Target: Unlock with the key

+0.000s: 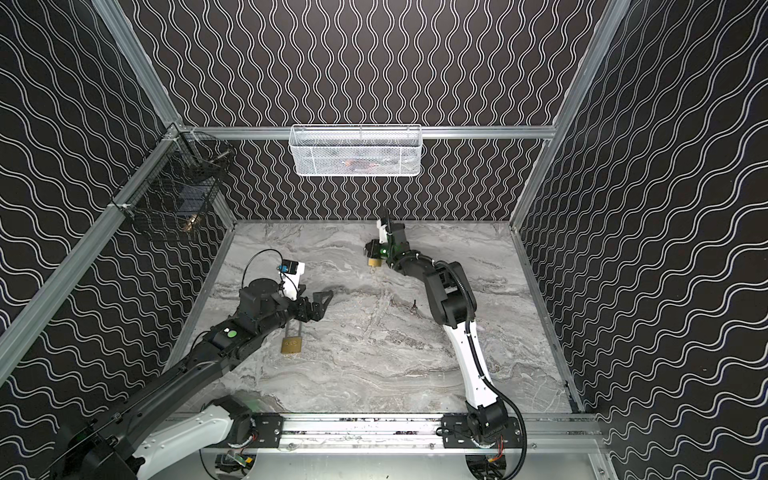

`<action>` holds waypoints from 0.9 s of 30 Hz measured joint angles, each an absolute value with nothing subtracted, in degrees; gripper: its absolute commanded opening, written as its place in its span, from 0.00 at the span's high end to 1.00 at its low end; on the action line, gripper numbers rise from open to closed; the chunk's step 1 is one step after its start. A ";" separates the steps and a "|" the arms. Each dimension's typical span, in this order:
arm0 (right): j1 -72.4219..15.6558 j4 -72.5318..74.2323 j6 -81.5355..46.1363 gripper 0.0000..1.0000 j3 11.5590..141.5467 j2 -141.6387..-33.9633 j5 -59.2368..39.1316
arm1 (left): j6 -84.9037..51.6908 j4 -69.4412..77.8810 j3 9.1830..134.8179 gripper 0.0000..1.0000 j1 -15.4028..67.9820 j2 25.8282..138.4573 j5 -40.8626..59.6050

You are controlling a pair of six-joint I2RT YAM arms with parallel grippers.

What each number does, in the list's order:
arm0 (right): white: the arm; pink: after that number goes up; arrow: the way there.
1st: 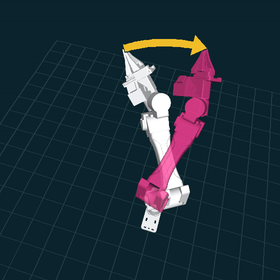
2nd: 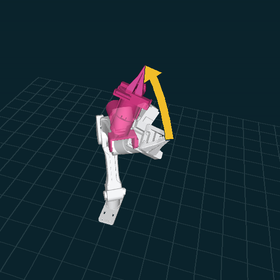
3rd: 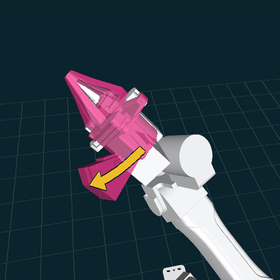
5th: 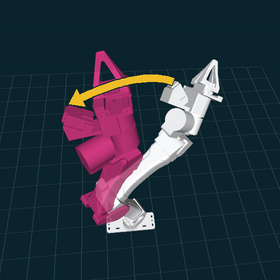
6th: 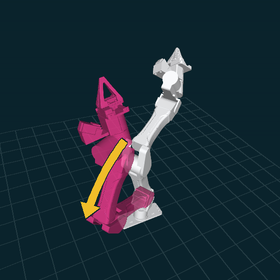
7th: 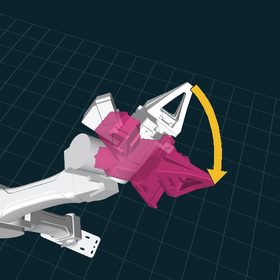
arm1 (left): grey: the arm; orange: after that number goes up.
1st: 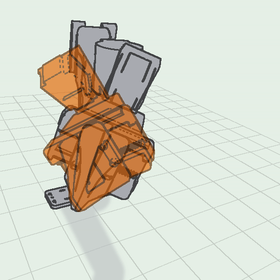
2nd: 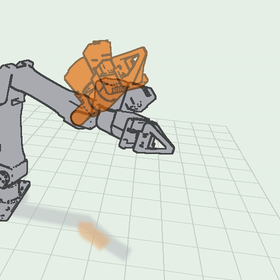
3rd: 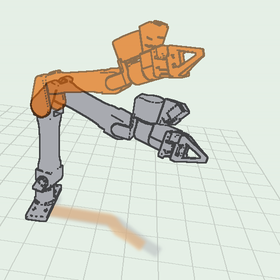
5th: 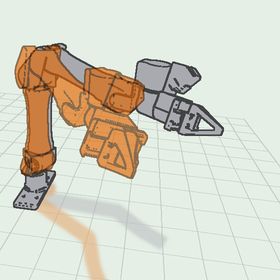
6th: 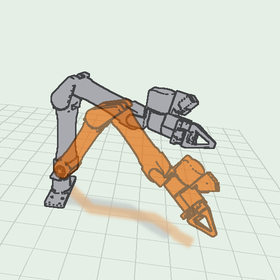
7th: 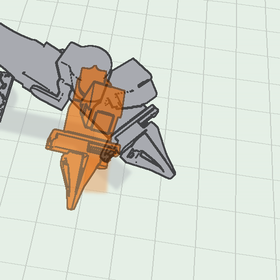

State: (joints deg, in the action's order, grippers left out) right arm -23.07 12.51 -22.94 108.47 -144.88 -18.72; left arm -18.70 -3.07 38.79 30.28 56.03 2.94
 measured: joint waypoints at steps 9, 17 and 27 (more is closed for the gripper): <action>-20.78 6.85 -23.18 0.61 118.74 -151.17 -24.71 | -18.70 -18.96 49.98 0.01 30.26 60.07 -4.03; -19.27 9.15 -20.86 0.27 106.56 -142.34 -25.91 | -19.59 -25.76 48.38 0.01 30.28 58.85 -3.86; -19.92 5.28 -18.96 0.38 58.35 -97.21 -7.55 | -22.61 -14.35 44.69 0.03 34.44 70.28 11.77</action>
